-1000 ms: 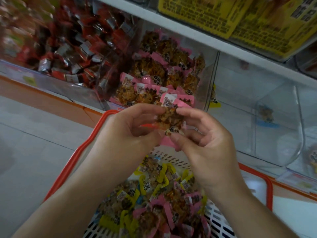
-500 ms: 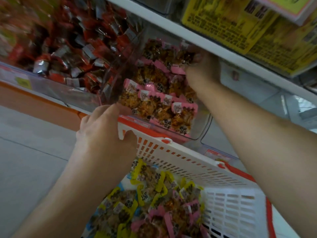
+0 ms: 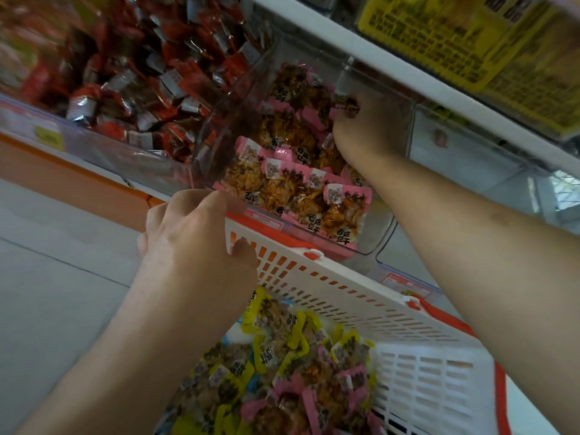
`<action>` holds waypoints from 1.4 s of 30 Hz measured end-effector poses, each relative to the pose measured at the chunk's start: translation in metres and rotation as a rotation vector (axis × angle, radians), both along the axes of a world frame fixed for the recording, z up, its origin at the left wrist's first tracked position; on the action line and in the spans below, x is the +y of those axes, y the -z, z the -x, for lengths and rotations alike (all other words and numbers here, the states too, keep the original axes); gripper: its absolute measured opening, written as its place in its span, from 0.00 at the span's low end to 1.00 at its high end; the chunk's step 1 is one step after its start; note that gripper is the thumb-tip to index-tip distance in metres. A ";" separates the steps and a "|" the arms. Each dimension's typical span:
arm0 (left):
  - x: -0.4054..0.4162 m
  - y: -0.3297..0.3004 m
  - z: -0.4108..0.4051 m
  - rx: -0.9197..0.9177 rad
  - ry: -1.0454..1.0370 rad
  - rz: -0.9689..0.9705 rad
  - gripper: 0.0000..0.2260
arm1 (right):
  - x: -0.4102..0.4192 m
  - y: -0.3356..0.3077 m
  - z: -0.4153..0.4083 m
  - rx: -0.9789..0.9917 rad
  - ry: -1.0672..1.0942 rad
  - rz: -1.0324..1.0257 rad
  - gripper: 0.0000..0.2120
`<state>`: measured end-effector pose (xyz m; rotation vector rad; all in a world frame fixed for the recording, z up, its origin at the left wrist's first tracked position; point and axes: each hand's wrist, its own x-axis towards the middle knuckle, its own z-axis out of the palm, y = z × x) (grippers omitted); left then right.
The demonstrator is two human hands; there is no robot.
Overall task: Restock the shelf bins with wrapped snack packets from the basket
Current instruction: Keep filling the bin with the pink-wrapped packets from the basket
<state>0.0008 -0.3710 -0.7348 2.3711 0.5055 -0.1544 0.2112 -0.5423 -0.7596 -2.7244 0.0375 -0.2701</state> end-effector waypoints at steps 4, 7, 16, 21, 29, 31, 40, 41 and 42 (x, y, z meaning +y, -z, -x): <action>-0.001 0.001 -0.001 -0.001 0.000 -0.005 0.19 | 0.000 -0.014 0.009 0.083 -0.006 0.065 0.25; 0.001 0.002 -0.002 -0.015 0.008 -0.010 0.19 | 0.001 -0.026 0.024 0.105 -0.044 0.042 0.24; 0.010 -0.003 0.000 -0.044 0.034 0.006 0.22 | -0.021 -0.021 0.137 -0.072 -0.367 -0.023 0.13; 0.022 0.004 0.015 -0.001 0.042 -0.038 0.27 | -0.038 0.010 0.251 0.443 -0.497 -0.062 0.07; 0.027 0.027 0.037 0.270 0.110 -0.088 0.13 | -0.048 0.106 0.334 0.994 -0.693 0.327 0.38; 0.026 0.026 0.036 0.272 0.106 -0.078 0.13 | -0.041 0.115 0.339 0.899 -0.741 0.396 0.37; 0.027 0.023 0.028 0.244 -0.011 -0.100 0.25 | -0.035 0.099 0.312 0.872 -0.666 0.110 0.12; 0.027 0.019 0.027 0.140 -0.027 -0.106 0.24 | -0.034 0.087 0.303 0.920 -0.604 0.016 0.13; 0.025 0.013 0.027 0.021 -0.025 -0.117 0.22 | -0.034 0.072 0.295 0.947 -0.543 -0.080 0.14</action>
